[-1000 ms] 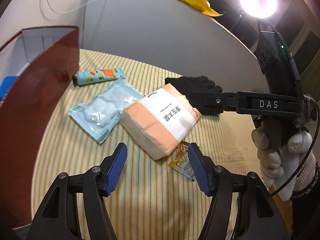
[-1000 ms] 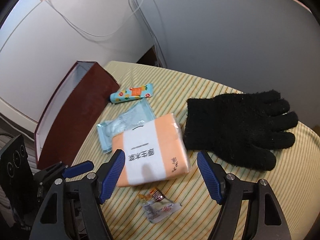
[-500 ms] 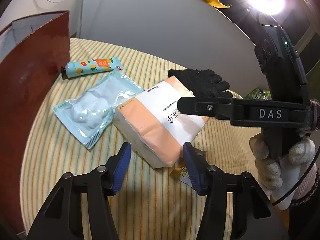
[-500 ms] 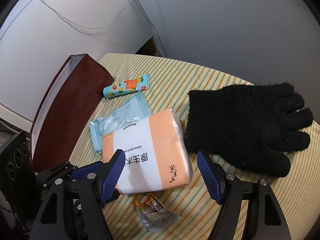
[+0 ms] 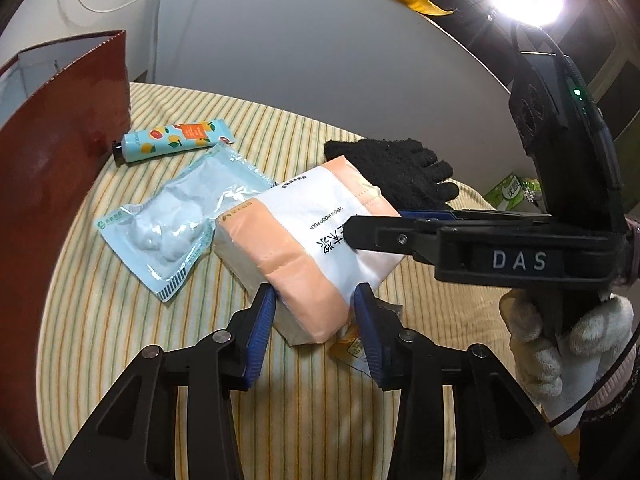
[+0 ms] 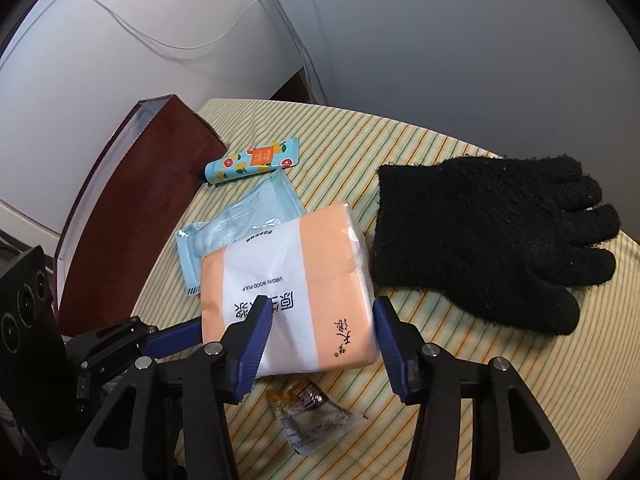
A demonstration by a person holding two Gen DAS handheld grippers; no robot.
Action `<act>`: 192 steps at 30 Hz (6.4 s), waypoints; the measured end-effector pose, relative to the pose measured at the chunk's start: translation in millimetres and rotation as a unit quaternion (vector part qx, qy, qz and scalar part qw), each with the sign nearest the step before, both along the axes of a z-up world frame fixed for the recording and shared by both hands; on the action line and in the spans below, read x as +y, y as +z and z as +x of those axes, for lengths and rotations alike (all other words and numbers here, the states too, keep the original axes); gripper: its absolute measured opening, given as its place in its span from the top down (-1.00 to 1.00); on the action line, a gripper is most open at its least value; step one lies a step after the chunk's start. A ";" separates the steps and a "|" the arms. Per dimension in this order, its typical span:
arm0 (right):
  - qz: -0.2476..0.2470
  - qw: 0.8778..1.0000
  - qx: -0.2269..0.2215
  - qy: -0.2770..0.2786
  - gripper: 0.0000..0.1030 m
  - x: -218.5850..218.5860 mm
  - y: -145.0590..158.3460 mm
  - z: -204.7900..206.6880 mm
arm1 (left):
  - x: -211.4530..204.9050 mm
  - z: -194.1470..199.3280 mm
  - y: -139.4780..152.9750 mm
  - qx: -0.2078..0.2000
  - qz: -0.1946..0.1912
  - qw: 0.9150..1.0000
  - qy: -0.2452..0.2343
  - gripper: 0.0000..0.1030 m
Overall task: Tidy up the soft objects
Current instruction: 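Grasp the tissue pack with the left gripper and lift it, then lower the tissue pack into the shoebox onto the towel and open, then withdraw the left gripper and move it over the cotton-pad bag, then grasp the cotton-pad bag with the left gripper while the right gripper grasps the blue funnel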
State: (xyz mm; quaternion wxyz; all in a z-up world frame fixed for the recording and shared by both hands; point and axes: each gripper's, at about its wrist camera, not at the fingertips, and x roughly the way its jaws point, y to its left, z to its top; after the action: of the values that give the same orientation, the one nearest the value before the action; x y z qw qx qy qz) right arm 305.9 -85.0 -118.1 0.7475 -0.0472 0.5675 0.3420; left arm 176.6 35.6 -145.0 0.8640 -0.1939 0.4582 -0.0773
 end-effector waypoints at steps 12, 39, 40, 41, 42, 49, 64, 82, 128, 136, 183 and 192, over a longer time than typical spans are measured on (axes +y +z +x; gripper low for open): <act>0.010 0.999 -0.048 0.010 0.07 2.9 53.9 -25.7 | 7.5 -27.9 42.0 -0.051 0.006 0.999 -0.001 0.23; 0.116 0.980 -0.126 0.099 0.07 167.5 144.1 -55.9 | 143.9 -83.3 125.1 -0.144 0.080 0.979 0.118 0.23; 0.117 0.980 -0.126 0.103 0.07 173.7 143.4 -55.4 | 148.9 -82.8 124.9 -0.143 0.088 0.978 0.127 0.23; 0.117 0.979 -0.127 0.105 0.07 179.5 142.2 -55.0 | 154.0 -81.7 123.9 -0.142 0.090 0.977 0.131 0.23; 0.118 0.979 -0.127 0.107 0.07 184.2 140.8 -54.7 | 157.2 -80.9 123.4 -0.140 0.090 0.977 0.134 0.24; 0.119 0.979 -0.120 0.111 0.07 210.9 128.6 -45.4 | 176.2 -68.4 115.5 -0.125 0.103 0.976 0.148 0.23; 0.104 0.979 -0.124 0.124 0.07 246.8 114.6 -29.7 | 204.4 -54.9 99.0 -0.098 0.106 0.975 0.167 0.24; 0.082 0.980 -0.150 0.102 -0.14 226.9 126.8 -36.5 | 208.1 -64.2 102.1 -0.101 0.110 0.973 0.179 0.23; -0.048 0.971 -0.130 -0.194 -0.38 -207.1 42.7 -193.4 | -66.6 -23.6 11.3 -0.014 0.132 0.974 -0.183 -0.22; -0.057 0.975 -0.111 -0.183 -0.38 -205.3 22.4 -193.2 | -89.3 -9.1 -3.5 -0.012 0.204 0.959 -0.197 -0.27; -0.068 0.978 -0.066 -0.187 0.72 -211.7 -11.5 -181.6 | -92.8 -1.2 -23.1 -0.006 0.201 0.961 -0.192 0.29; -0.042 0.977 -0.084 -0.193 0.72 -209.9 14.4 -182.8 | -76.2 -20.7 6.7 -0.037 0.181 0.967 -0.176 0.29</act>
State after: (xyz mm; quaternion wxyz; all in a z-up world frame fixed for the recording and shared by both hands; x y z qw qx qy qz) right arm 123.1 -295.0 -103.7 0.8421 0.0035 0.5144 0.1620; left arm 155.9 -40.6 -138.2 0.8739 0.0525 0.4590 -0.1511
